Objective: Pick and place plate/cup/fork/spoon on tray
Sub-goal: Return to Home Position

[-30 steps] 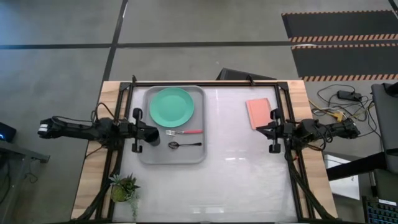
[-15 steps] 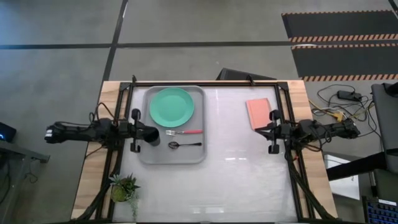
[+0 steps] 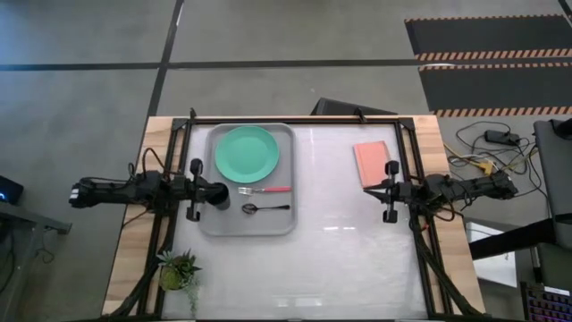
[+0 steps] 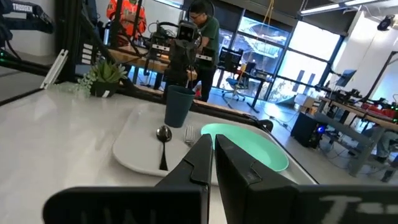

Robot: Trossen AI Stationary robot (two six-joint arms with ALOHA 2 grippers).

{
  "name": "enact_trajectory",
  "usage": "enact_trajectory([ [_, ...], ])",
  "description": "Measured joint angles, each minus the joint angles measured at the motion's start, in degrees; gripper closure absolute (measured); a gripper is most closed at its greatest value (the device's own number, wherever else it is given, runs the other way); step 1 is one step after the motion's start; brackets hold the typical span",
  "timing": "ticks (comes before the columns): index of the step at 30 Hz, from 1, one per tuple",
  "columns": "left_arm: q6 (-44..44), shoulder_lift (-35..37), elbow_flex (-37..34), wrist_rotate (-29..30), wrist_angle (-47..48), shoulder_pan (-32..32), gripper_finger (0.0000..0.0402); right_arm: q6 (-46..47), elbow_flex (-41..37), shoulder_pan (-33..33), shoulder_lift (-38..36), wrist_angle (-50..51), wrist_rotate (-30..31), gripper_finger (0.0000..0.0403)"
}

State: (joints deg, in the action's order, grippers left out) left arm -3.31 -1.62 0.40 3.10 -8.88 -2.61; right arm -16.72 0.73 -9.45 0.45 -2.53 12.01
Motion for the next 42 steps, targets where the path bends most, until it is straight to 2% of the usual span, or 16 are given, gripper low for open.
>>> enact_trajectory([
  [5, 0.00, -0.09, -0.04, -0.01, -0.17, 0.00, 0.0402, -0.16, 0.00, 0.00, 0.04, 0.07, 0.00, 0.0394],
  [12, -0.02, -0.67, -0.07, 0.23, -0.20, 0.00, 0.0402, -6.86, -0.02, 0.00, 0.09, 0.14, 0.02, 0.0394],
  [42, -0.07, -1.99, -0.15, 0.30, -0.15, 0.00, 0.0402, -5.80, -0.11, 0.00, 0.11, 0.13, 0.04, 0.0394],
])
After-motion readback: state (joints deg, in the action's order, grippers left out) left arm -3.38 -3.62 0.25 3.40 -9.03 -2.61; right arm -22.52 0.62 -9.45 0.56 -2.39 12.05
